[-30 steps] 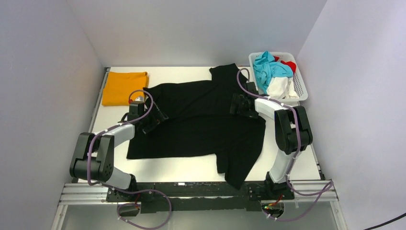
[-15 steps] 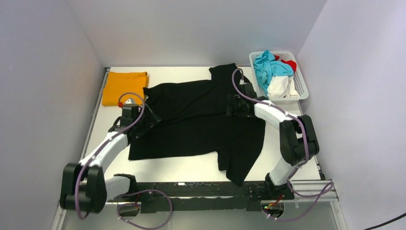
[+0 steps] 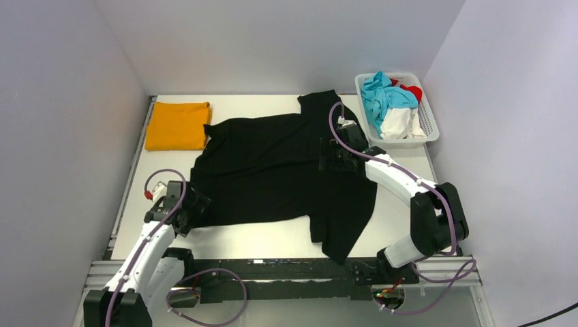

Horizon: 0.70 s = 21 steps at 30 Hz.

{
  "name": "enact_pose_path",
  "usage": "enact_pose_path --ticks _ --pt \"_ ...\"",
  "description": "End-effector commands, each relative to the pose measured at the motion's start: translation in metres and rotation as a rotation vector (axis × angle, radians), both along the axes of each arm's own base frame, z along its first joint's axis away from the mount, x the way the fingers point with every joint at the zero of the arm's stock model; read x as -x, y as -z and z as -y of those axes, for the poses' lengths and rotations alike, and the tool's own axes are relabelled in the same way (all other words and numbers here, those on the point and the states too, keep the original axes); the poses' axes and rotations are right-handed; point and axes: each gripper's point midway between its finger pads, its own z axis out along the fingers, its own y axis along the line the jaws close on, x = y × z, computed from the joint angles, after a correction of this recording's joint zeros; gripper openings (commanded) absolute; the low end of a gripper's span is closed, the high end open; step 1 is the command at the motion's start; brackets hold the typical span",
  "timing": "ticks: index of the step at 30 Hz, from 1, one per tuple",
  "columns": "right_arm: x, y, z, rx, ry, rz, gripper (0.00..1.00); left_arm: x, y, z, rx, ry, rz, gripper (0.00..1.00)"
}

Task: Fold and stack the t-shirts
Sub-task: Grab the side of the flattened tshirt closest away from the robot with both arms

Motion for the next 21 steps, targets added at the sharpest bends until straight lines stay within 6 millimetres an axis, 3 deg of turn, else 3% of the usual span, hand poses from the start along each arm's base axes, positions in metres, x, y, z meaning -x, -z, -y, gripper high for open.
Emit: enact_pose_path --ticks 1,5,10,18,21 --pt "-0.011 -0.017 0.001 -0.019 0.028 0.071 1.00 0.014 0.015 -0.006 0.022 -0.108 -0.087 0.95" --pt "-0.012 -0.016 0.000 -0.022 0.028 0.078 1.00 0.021 0.027 -0.009 0.018 -0.148 -0.128 0.87" --pt "-0.011 -0.013 0.001 -0.012 0.030 0.065 1.00 0.010 0.038 -0.003 0.058 -0.156 -0.119 0.64" --pt "-0.011 -0.014 0.004 -0.003 0.043 0.064 1.00 0.013 0.043 -0.004 0.041 -0.158 -0.184 0.01" --pt "-0.006 -0.014 0.007 0.006 0.046 0.047 1.00 0.008 0.040 -0.004 0.037 -0.137 -0.157 0.00"
